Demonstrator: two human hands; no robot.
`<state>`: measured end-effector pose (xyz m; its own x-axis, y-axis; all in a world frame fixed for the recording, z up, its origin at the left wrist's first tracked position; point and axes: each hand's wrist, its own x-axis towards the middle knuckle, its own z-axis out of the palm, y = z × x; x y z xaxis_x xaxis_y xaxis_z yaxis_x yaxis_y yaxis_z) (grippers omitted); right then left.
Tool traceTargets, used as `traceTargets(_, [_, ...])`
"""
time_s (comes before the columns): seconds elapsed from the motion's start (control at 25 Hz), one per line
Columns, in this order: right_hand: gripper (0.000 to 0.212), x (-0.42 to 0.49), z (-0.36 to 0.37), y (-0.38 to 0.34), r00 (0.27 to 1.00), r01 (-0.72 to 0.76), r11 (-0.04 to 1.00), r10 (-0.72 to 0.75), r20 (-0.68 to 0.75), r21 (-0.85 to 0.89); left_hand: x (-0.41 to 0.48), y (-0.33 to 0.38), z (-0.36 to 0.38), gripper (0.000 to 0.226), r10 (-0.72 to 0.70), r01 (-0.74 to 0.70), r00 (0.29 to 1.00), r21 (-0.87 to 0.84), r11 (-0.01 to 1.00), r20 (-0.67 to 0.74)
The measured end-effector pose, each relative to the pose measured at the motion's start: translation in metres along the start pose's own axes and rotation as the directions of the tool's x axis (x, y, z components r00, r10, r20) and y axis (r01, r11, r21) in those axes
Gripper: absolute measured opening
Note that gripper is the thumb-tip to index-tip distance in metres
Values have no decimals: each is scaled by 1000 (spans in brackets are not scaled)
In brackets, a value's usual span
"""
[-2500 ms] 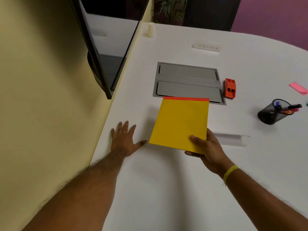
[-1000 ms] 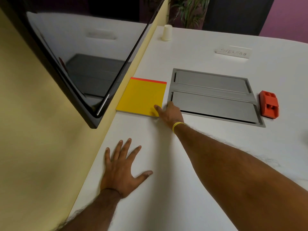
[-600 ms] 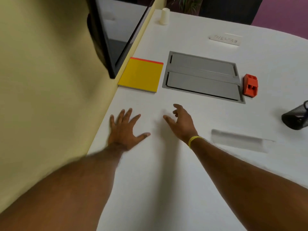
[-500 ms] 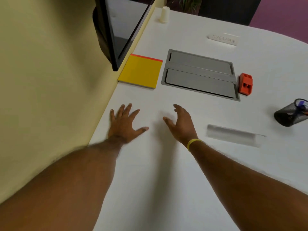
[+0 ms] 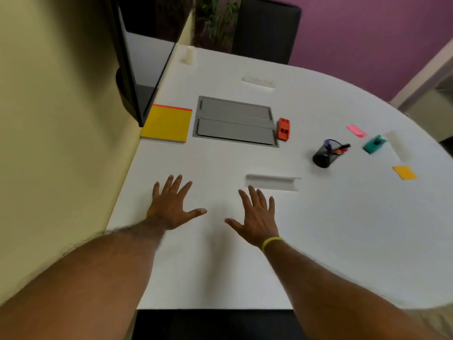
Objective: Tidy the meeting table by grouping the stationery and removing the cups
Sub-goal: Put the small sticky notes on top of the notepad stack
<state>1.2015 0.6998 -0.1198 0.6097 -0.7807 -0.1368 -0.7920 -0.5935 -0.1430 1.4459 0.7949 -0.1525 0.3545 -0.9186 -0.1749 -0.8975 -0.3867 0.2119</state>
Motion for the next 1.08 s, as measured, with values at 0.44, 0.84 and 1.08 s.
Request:
traceTargets(0.44, [96, -147, -78, 205, 971, -236, 968, 231, -68, -81, -77, 217, -11, 117, 238, -238, 971, 52, 970, 14])
traceTargets(0.84, [95, -261, -131, 424, 973, -225, 965, 215, -88, -136, -81, 479, -20, 117, 326, -319, 941, 84, 944, -90])
traceTargets(1.08, [94, -263, -155, 500, 957, -260, 961, 243, -158, -94, -52, 582, -21, 117, 350, -343, 930, 80, 936, -111])
